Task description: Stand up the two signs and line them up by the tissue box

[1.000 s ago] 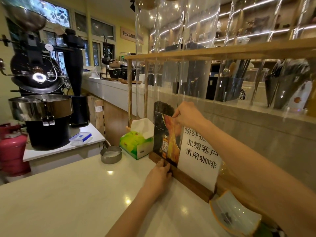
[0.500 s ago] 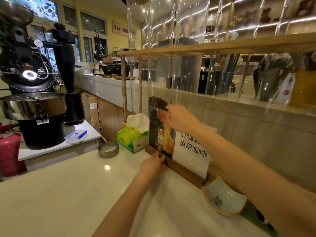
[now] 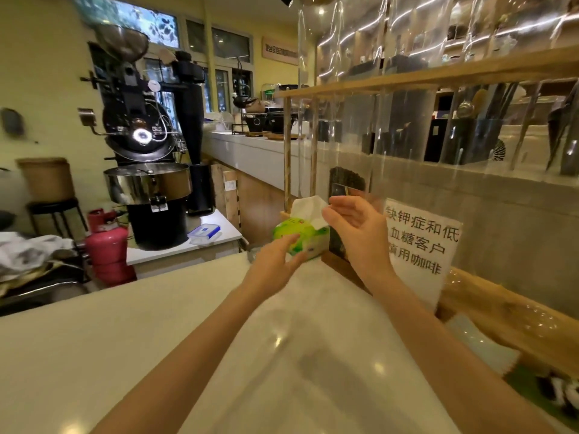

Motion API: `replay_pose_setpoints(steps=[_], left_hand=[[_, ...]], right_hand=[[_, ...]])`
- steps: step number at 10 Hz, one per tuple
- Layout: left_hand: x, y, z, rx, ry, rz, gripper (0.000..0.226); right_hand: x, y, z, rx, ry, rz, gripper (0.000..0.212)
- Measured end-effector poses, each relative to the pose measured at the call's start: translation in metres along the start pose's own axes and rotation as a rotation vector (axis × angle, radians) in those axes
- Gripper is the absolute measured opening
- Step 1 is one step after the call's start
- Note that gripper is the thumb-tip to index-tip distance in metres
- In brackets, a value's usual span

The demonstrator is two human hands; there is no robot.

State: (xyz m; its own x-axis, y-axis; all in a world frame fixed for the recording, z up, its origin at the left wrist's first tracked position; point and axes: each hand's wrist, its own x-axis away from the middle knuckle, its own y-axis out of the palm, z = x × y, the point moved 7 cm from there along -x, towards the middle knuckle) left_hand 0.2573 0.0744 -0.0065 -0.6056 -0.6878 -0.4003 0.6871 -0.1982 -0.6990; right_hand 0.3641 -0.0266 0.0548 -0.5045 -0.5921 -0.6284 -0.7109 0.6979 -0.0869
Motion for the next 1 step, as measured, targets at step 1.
replay_pose_setpoints(steps=[1], left_hand=[[0.0156, -0.0545, -0.0102, -0.007, -0.031, 0.123, 0.042]], right_hand=[[0.0109, 0.0164, -0.0145, -0.190, 0.014, -0.002, 0.016]])
